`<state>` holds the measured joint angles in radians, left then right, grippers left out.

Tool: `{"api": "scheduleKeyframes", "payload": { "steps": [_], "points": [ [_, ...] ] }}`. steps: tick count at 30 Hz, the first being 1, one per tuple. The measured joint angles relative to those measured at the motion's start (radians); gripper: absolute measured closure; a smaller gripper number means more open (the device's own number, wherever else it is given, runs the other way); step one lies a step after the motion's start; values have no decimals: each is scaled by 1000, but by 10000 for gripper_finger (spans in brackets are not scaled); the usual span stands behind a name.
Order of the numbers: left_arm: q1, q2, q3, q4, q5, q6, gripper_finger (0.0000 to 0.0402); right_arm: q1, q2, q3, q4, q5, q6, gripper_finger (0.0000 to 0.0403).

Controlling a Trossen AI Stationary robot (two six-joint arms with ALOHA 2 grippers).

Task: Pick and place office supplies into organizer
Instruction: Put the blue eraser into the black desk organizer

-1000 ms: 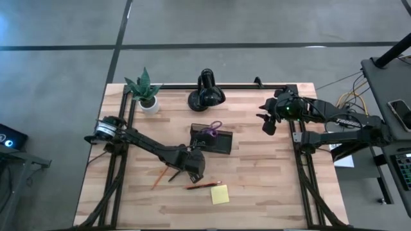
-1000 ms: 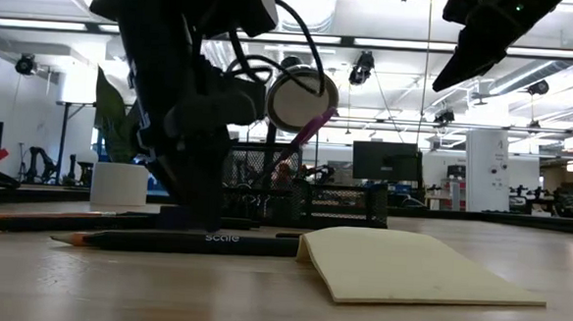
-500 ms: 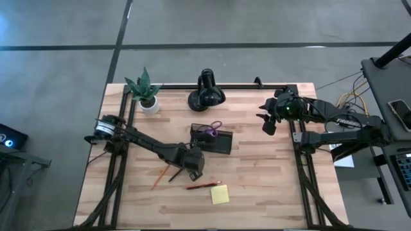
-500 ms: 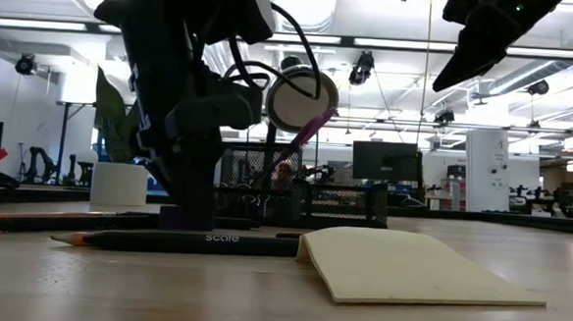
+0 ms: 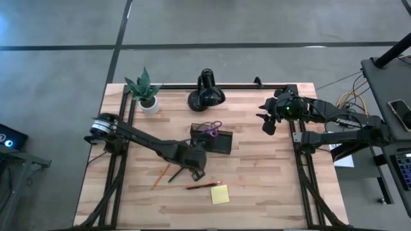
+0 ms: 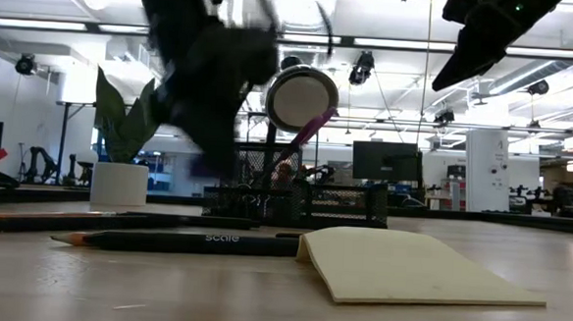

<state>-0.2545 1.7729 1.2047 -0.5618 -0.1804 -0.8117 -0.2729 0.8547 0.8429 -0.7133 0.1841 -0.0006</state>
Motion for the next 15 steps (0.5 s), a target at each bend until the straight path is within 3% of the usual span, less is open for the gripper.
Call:
{"api": "scheduleKeyframes", "payload": {
  "steps": [7,15],
  "points": [
    [47,-69,53,67,-93,104,398,0,0,0,17,0,-1,248],
    [102,-56,85,15,-134,423,398,0,-2,0,15,-1,-2,248]
  ]
}}
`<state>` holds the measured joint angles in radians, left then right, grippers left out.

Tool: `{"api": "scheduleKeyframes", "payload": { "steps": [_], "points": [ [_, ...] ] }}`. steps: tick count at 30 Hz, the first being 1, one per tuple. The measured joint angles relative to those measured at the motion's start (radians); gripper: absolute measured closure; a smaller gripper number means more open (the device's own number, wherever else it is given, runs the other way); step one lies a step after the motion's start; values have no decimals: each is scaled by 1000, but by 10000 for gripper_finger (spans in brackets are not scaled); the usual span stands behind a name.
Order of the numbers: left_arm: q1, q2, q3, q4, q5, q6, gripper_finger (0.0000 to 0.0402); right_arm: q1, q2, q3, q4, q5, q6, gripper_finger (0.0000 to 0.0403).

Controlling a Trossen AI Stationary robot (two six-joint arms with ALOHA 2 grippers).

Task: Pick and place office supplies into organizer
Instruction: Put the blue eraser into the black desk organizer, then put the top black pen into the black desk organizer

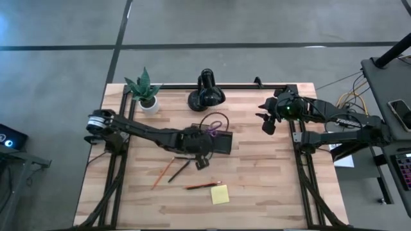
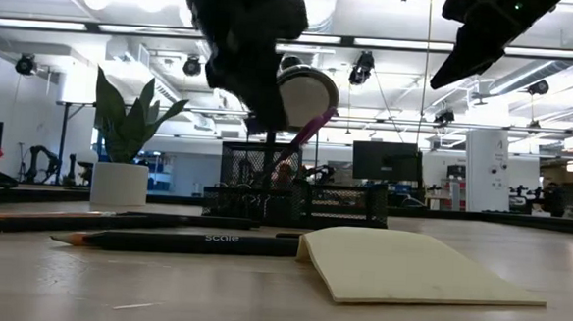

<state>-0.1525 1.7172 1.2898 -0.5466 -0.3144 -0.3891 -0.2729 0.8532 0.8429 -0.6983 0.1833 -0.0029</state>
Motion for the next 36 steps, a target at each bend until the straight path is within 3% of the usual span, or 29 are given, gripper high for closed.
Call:
{"api": "scheduleKeyframes", "payload": {
  "steps": [8,16,23,28,36],
  "points": [
    [77,-1,-79,17,-19,141,393,0,0,0,-1,0,5,248],
    [85,-2,-126,53,54,144,390,0,0,0,0,0,23,248],
    [88,-2,-175,78,46,144,387,0,2,0,0,0,20,248],
    [87,-2,-213,139,47,133,351,0,2,0,1,0,19,248],
    [87,-2,-160,153,18,134,262,0,2,0,1,0,19,248]
  ]
}}
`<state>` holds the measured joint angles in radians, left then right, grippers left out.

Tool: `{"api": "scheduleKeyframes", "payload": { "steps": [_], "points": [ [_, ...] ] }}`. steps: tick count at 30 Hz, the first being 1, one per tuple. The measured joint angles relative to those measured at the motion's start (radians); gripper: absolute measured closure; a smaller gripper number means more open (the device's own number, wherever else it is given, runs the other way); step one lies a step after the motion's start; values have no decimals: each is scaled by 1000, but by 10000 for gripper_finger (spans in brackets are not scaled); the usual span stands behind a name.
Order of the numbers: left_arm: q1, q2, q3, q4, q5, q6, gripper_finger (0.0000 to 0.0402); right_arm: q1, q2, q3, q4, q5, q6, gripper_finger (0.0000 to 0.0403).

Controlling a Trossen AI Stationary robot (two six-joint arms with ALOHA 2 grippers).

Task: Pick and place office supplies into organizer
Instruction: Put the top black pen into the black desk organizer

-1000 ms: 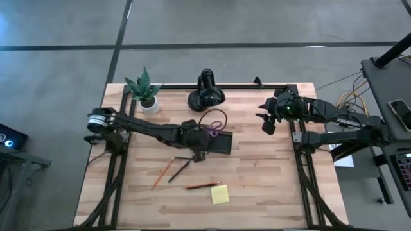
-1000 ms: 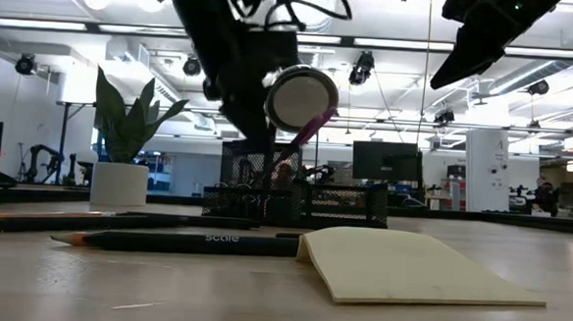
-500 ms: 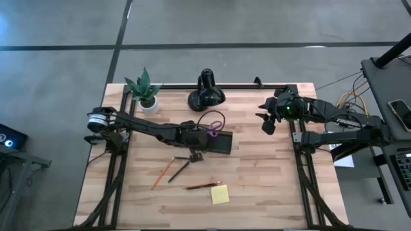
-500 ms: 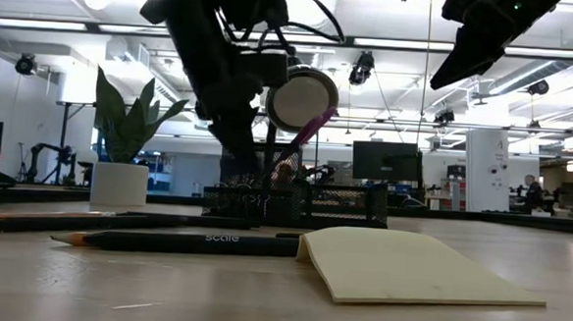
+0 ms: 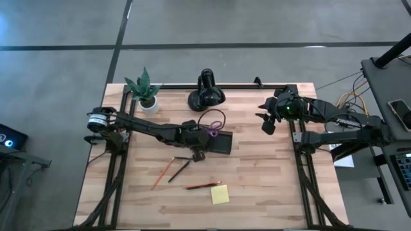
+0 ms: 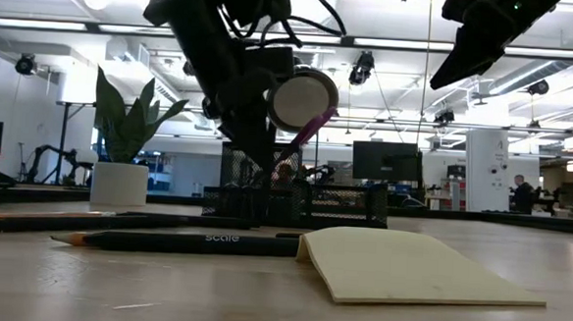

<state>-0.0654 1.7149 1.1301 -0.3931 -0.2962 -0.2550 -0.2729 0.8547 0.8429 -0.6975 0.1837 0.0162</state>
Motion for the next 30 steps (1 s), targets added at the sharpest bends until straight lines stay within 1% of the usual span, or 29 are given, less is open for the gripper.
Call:
{"api": "scheduleKeyframes", "payload": {
  "steps": [3,5,9,11,12,14,16,18,22,24,30],
  "points": [
    [-1,-1,0,-14,4,-1,241,0,0,0,0,0,0,248],
    [-5,-3,3,-40,25,-28,235,0,0,0,0,0,0,248],
    [-30,-55,37,-202,101,-157,237,0,0,0,-1,0,0,248],
    [-59,-85,37,-284,139,-231,243,0,0,0,-1,0,0,248],
    [-78,-95,32,-299,159,-242,246,0,0,0,-1,0,-1,248],
    [-128,-101,21,-311,175,-219,252,0,0,0,-1,1,-8,248],
    [-168,-94,19,-304,179,-150,256,0,0,0,1,2,-17,248],
    [-188,-71,10,-300,182,-134,259,0,0,0,2,2,-20,248],
    [-178,-25,-21,-302,138,-207,261,0,0,0,3,2,-19,248],
    [-169,-23,-37,-281,123,-210,261,0,0,0,3,2,-18,248],
    [-147,-26,-100,-249,122,-208,261,0,0,0,1,2,-11,248]
  ]
}}
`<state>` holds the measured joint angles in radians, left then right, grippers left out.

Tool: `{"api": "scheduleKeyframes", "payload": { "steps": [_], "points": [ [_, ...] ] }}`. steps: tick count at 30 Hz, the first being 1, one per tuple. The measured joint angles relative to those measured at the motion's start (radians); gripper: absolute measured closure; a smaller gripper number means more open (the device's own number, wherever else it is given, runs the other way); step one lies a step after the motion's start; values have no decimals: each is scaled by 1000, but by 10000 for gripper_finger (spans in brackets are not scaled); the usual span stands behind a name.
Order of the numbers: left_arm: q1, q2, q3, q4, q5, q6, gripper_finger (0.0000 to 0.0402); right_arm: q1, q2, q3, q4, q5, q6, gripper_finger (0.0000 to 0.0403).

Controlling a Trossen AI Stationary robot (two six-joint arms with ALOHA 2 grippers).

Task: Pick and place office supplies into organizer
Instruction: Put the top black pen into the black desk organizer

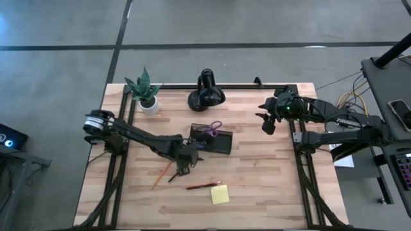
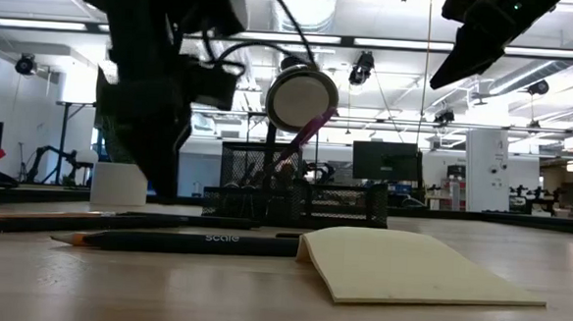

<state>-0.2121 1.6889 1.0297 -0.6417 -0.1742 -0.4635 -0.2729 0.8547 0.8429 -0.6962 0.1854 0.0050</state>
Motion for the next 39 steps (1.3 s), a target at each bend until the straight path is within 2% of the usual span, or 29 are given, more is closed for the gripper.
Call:
{"api": "scheduleKeyframes", "payload": {
  "steps": [5,12,18,21,30,39],
  "points": [
    [2,1,-42,22,5,29,261,0,0,0,-1,0,19,248],
    [4,1,-81,147,5,34,261,0,0,0,-1,-1,21,248],
    [4,16,-101,169,3,39,263,0,0,0,-1,-1,21,248],
    [3,23,-99,174,4,59,281,0,0,0,-1,-1,21,248],
    [6,33,-100,183,0,62,382,0,0,0,-1,-1,21,248],
    [7,40,-49,193,47,50,393,0,0,0,0,-1,21,248]
  ]
}}
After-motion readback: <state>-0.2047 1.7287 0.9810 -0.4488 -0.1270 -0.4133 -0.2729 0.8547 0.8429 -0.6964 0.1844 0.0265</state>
